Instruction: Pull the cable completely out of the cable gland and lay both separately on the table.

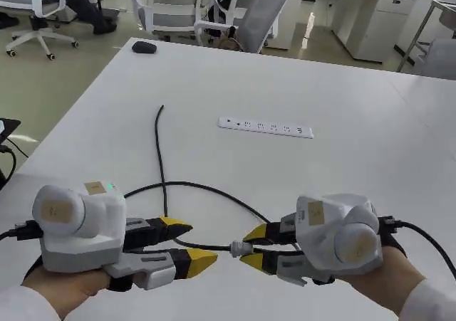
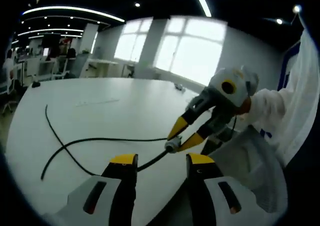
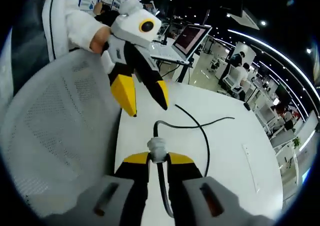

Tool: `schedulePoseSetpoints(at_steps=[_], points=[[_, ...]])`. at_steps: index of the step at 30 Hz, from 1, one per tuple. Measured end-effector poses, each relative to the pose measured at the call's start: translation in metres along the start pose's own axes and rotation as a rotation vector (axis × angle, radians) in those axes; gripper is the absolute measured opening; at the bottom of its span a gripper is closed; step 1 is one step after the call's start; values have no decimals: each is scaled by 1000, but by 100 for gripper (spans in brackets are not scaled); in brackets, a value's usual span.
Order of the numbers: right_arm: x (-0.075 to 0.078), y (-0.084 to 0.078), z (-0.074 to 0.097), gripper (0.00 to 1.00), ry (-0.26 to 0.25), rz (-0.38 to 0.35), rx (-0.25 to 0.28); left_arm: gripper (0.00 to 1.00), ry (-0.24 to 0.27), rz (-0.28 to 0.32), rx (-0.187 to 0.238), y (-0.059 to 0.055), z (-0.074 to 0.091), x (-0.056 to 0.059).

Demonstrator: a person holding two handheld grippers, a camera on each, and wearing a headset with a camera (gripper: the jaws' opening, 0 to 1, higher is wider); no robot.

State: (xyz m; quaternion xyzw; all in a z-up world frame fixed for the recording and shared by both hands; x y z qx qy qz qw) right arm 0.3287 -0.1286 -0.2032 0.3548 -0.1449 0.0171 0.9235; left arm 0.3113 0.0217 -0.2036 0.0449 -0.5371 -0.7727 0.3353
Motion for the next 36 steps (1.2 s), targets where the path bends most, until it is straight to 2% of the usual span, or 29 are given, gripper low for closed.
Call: schedulePoseSetpoints(at_steps=[1, 3, 4, 6, 7, 8, 9, 13, 17, 19, 23, 26, 30, 32, 33, 35, 36], points=[[1, 7, 5, 11, -9, 19, 12, 38, -19, -8, 24, 7, 1, 3], [1, 18, 12, 11, -14, 58, 36, 33, -59, -15, 104, 22, 3, 11], [0, 22, 14, 11, -11, 68, 42, 31, -75, -6, 113, 25, 5, 12], [-1, 33, 18, 11, -20, 116, 67, 26, -88, -4, 106, 31, 7, 13], [-2, 37, 20, 11, -21, 125, 76, 26, -96, -31, 109, 34, 8, 14], [-3, 40, 21, 11, -21, 131, 86, 26, -88, -87, 102, 36, 9, 14], [-4, 44, 22, 11, -24, 139, 97, 26, -83, -100, 99, 36, 9, 14], [-5, 56, 26, 11, -36, 174, 113, 27, -137, -93, 96, 39, 15, 19], [-5, 65, 34, 11, -59, 206, 130, 27, -159, -140, 67, 41, 20, 23], [-6, 71, 38, 11, -66, 227, 142, 23, -170, -155, 86, 46, 23, 24], [-5, 78, 48, 11, -95, 241, 159, 18, -233, -190, 114, 56, 28, 31], [-4, 83, 53, 11, -99, 247, 169, 17, -243, -203, 114, 61, 32, 33], [-5, 89, 59, 12, -114, 224, 170, 16, -252, -202, 113, 67, 37, 36], [-5, 92, 62, 13, -111, 226, 216, 15, -277, -181, 128, 69, 41, 36], [-6, 93, 63, 13, -79, 167, 252, 15, -300, -163, 134, 70, 43, 36], [-2, 96, 72, 19, -53, 69, 327, 15, -320, -180, 167, 72, 50, 36], [0, 98, 78, 22, -14, -23, 391, 15, -331, -187, 179, 74, 55, 37]])
Point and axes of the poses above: the centre of the closed fingertips' face, and the gripper's own axes: z roughly backward along the fingers, x roughly to its right, y roughly out of its top, the point moved 7 cm from there along z, roughly backward along the fingers, and after that the axes turned 6 degrees about -x, right-handed, at the moved point
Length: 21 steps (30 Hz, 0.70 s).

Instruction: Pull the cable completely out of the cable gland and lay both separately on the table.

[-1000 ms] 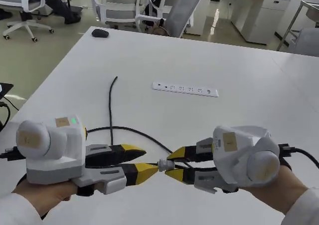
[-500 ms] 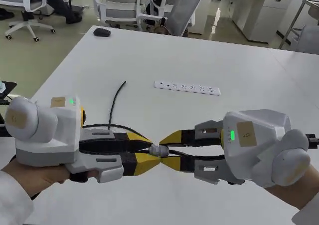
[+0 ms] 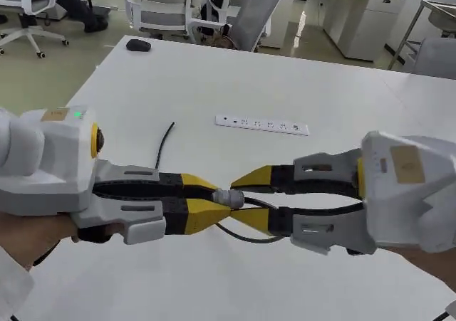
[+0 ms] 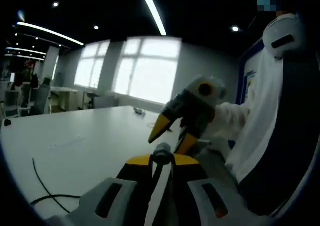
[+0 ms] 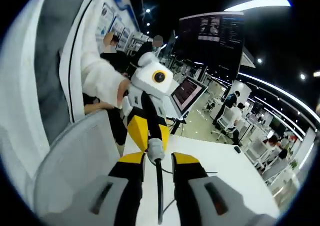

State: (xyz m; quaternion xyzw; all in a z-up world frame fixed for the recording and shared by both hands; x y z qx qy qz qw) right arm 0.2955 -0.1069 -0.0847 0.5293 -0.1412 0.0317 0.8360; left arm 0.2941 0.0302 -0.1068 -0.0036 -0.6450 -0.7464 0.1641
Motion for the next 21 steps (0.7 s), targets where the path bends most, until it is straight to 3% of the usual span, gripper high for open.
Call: schedulePoseSetpoints(at_steps=[2, 4, 7, 9, 12, 16, 21], points=[[3, 7, 8, 20, 41, -171, 101, 15, -31, -67, 24, 7, 6, 4], [4, 16, 12, 15, 93, -287, 199, 15, -47, -124, 33, 13, 11, 8], [0, 19, 8, 20, 179, -447, 222, 15, -56, -228, 56, 23, 17, 13], [-3, 21, 5, 23, 233, -513, 261, 15, -56, -293, 62, 27, 19, 16], [-3, 18, -2, 17, 315, -667, 290, 15, -67, -398, 71, 35, 23, 20], [-2, 21, -4, 15, 367, -732, 361, 15, -77, -479, 57, 38, 25, 21], [-2, 23, -13, 13, 384, -734, 344, 15, -73, -494, 66, 39, 25, 19]])
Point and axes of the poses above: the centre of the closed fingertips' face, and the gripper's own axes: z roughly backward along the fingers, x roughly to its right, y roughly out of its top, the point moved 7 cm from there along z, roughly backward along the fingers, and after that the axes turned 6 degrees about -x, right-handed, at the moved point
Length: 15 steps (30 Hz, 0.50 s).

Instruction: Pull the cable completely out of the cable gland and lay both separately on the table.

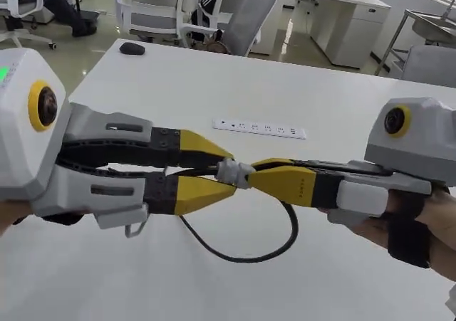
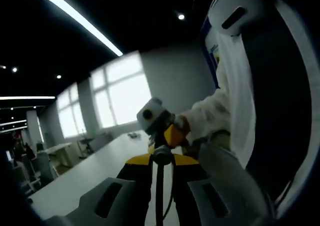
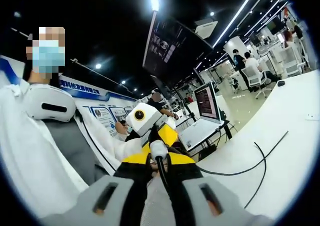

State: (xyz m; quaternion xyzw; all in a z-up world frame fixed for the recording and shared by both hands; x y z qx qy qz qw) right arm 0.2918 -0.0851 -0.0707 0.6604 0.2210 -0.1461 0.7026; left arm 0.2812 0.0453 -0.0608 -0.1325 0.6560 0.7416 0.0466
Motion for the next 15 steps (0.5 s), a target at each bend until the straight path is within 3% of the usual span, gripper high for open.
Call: schedulePoseSetpoints(at_steps=[6, 10, 12, 15], points=[[6, 5, -4, 11, -4, -13, 10, 15, 10, 36, 29, -5, 2, -10], [5, 4, -1, 12, -5, -17, 0, 15, 14, 20, 20, -8, 2, -12], [4, 4, 2, 12, 5, -87, 15, 15, 13, 17, 19, -8, 1, -11], [2, 2, 4, 12, -6, -71, 33, 15, 8, 16, 26, -7, 0, -9]])
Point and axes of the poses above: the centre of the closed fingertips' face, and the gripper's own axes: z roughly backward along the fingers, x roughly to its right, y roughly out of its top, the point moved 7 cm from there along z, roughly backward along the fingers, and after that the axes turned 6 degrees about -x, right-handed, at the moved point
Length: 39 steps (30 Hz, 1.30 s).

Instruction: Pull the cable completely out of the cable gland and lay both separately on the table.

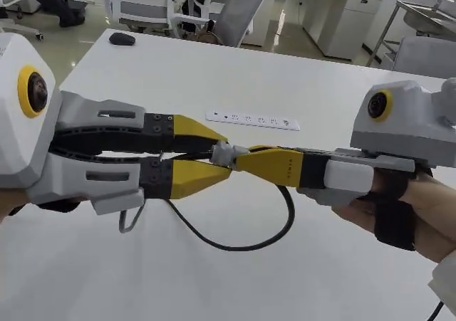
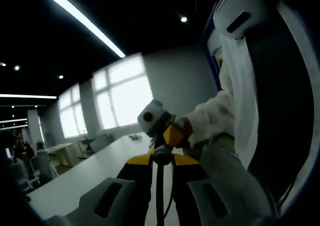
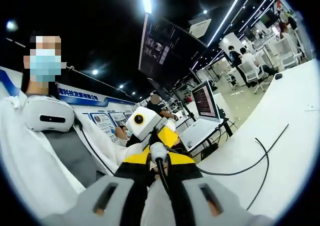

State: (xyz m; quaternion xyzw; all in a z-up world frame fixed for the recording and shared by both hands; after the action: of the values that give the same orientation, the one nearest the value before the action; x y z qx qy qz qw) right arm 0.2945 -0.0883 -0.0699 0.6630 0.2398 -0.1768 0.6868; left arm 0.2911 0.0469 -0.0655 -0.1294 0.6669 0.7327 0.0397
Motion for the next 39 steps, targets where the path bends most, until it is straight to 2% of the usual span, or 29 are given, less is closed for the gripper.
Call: schedulePoseSetpoints(at_steps=[2, 5, 7, 9, 11, 12, 16, 20, 22, 25, 26, 28, 30, 31, 35, 36, 37, 39], points=[[-1, -3, 1, 12, 0, -27, 8, 15, -2, -4, -2, 0, -1, 3], [-4, -6, 1, 11, -9, -23, 7, 15, -3, -6, -8, -1, -2, 6], [-4, -7, 0, 10, -53, 30, -16, 15, 1, -1, -26, -3, -2, 8], [-5, -8, -1, 10, -76, 48, -42, 15, -3, 45, -42, -5, -1, 10], [-8, -6, -3, 9, -76, 38, -48, 15, -9, 98, -18, -4, 0, 11], [-9, -5, -3, 9, -73, 30, -51, 15, -9, 150, 4, -3, 0, 12], [-11, -3, -7, 8, -101, 89, -73, 14, -13, 227, 22, -4, 4, 12], [-13, -3, -10, 8, -107, 111, -93, 13, -25, 297, 33, -5, 6, 13], [-12, -4, -10, 8, -133, 193, -128, 13, -47, 407, 29, -7, 6, 12], [-13, -2, -12, 8, -138, 235, -162, 13, -51, 431, 45, -8, 5, 13], [-14, 0, -14, 8, -147, 262, -159, 13, -52, 476, 58, -8, 6, 11], [-12, 1, -15, 8, -154, 294, -162, 13, -57, 506, 64, -9, 8, 9], [-10, 3, -15, 8, -170, 396, -178, 14, -66, 571, 61, -11, 8, 7], [-12, 4, -16, 8, -159, 464, -185, 14, -87, 613, 69, -11, 8, 7], [-12, 4, -16, 9, -151, 529, -195, 14, -84, 604, 79, -13, 9, 5], [-12, 3, -16, 9, -153, 586, -208, 14, -88, 608, 72, -14, 9, 5], [-12, 3, -16, 9, -156, 610, -213, 14, -92, 608, 64, -14, 9, 5], [-12, 2, -16, 9, -155, 609, -214, 14, -96, 610, 58, -16, 9, 4]])
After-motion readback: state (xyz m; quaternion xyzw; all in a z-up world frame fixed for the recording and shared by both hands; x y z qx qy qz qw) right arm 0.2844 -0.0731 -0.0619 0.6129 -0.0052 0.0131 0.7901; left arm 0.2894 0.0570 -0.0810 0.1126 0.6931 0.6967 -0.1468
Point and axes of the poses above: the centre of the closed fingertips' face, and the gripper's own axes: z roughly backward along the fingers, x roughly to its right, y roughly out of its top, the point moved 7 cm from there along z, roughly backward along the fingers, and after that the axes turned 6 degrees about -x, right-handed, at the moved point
